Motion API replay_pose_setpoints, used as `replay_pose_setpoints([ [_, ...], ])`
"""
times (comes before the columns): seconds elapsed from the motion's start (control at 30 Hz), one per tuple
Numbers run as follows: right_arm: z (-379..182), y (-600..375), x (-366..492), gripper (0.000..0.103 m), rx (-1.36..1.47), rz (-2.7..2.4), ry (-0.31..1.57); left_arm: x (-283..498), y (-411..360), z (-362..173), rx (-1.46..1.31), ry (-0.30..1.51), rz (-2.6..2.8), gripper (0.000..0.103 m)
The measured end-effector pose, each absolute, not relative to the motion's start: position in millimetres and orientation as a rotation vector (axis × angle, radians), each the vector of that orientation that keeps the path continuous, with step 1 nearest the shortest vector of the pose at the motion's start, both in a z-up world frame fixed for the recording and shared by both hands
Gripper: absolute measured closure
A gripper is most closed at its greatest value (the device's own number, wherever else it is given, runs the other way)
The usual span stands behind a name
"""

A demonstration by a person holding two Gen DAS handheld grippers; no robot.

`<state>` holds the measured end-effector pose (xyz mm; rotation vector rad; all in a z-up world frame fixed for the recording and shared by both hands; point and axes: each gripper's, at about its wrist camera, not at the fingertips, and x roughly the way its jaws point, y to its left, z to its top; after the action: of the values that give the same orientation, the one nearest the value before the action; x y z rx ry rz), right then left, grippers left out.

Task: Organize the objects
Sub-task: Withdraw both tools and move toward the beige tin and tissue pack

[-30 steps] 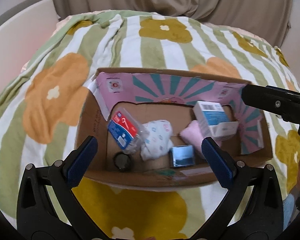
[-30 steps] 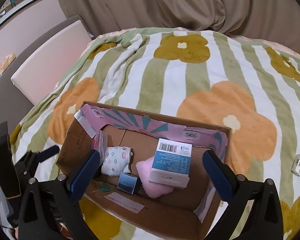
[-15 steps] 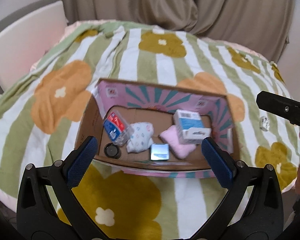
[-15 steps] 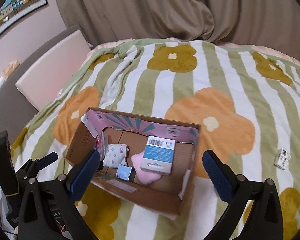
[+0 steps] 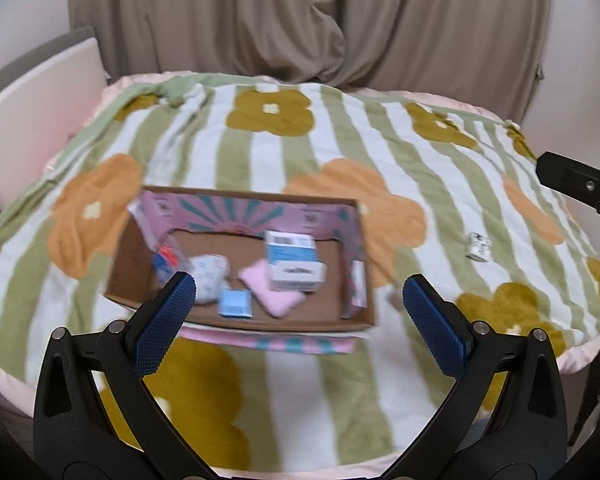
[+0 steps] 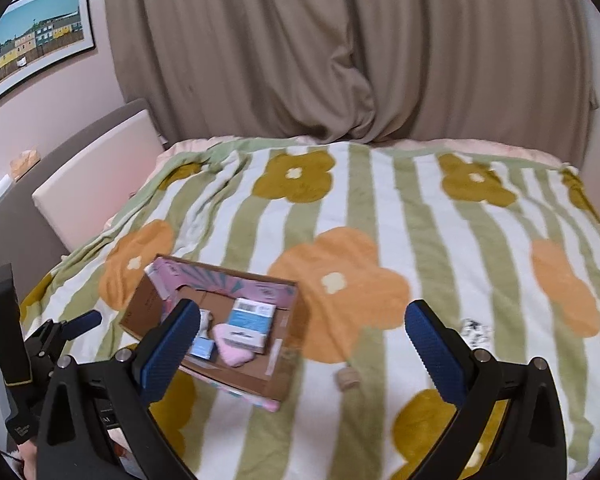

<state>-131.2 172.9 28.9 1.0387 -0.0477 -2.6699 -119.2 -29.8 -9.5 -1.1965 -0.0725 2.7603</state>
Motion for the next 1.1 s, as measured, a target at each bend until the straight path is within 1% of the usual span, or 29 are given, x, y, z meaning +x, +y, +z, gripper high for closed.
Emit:
replay_pose_setpoints([
  [0.23, 14.7, 227.1, -124.9, 0.001, 1.061, -2.713, -0.055, -111.3, 43.1, -28.8, -1.208, 0.009, 2.691, 0.0],
  [0.33, 0.4, 249.7, -125.3, 0.001, 1.085, -2.737, -0.043, -108.8, 67.8, -38.8, -1.212, 0.007, 2.686, 0.0],
  [0.5, -27.6, 286.7, -129.6, 0.001, 1.13, -2.733, -0.083, -99.0, 100.6, -57.3, -1.187, -0.012, 2.712, 0.0],
  [0.73, -61.5, 318.5, -135.3, 0.001, 1.173, -2.724, -0.101, -99.3, 134.0, -91.5, -1.207, -0.022, 2.702, 0.0],
  [1.1, -117.0, 349.0, -161.5, 0.001, 1.259, -2.687, -0.213, -108.7, 174.2, -132.6, -1.174, 0.108, 2.726, 0.0],
])
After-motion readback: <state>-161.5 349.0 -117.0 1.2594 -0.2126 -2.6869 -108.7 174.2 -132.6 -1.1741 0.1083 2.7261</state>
